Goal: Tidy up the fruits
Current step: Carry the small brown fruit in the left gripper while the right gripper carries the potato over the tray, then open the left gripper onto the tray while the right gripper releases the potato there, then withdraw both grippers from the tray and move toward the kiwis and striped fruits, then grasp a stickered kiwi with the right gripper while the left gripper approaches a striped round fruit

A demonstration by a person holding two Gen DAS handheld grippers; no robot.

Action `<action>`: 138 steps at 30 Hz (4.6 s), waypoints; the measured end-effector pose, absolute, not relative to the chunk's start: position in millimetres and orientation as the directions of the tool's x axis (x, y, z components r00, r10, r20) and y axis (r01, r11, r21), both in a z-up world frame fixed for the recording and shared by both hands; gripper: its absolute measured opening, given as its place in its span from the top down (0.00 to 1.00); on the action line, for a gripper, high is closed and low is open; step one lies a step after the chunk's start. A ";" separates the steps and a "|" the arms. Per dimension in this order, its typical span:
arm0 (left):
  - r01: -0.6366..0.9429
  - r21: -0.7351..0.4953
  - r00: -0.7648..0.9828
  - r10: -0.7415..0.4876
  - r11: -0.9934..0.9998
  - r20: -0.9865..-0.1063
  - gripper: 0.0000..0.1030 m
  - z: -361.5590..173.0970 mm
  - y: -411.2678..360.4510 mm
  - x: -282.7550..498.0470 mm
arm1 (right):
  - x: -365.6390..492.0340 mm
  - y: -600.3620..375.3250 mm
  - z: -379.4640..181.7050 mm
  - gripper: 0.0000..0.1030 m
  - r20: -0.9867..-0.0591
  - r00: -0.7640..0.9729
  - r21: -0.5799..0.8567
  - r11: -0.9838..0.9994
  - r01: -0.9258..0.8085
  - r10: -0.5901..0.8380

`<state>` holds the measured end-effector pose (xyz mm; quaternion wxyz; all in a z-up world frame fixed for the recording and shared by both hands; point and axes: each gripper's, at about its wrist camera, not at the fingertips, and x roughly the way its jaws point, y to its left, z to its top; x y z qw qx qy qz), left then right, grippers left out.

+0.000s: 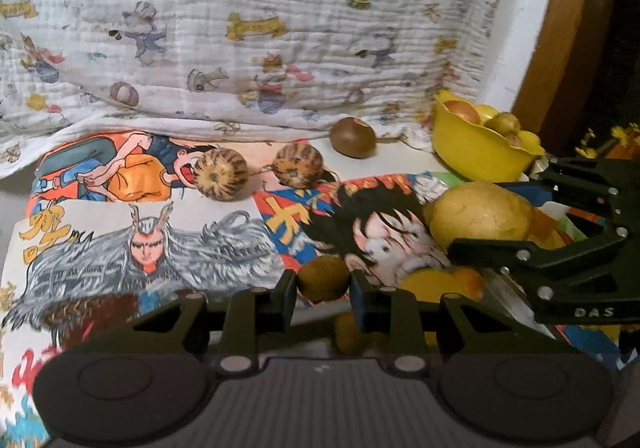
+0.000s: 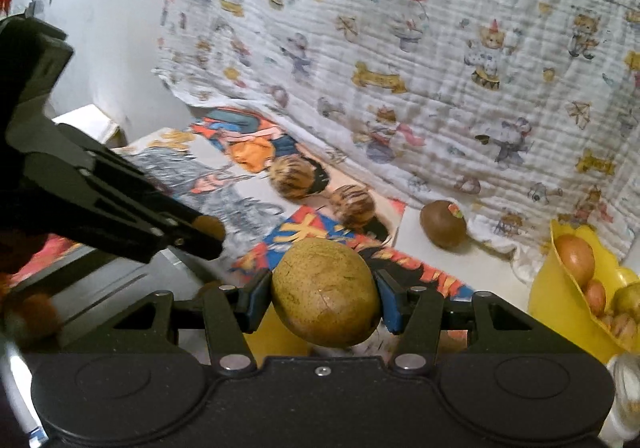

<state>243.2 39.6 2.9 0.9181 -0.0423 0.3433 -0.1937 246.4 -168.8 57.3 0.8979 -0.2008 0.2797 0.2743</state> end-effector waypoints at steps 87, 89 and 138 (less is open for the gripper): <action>0.427 0.045 0.637 -0.265 0.903 -0.724 0.02 8.5 32.6 91.2 | 114.1 -236.3 54.9 0.01 -0.784 0.554 -0.208 0.722 -0.660 0.281; 0.424 0.051 0.633 -0.255 0.904 -0.731 0.01 8.0 35.7 91.7 | 117.5 -237.9 56.5 0.01 -0.786 0.558 -0.220 0.723 -0.655 0.265; 0.358 0.028 0.655 -0.229 0.933 -0.720 0.01 27.3 36.9 290.0 | 308.4 -235.0 57.6 0.01 -0.715 0.654 -0.084 0.898 -0.431 0.247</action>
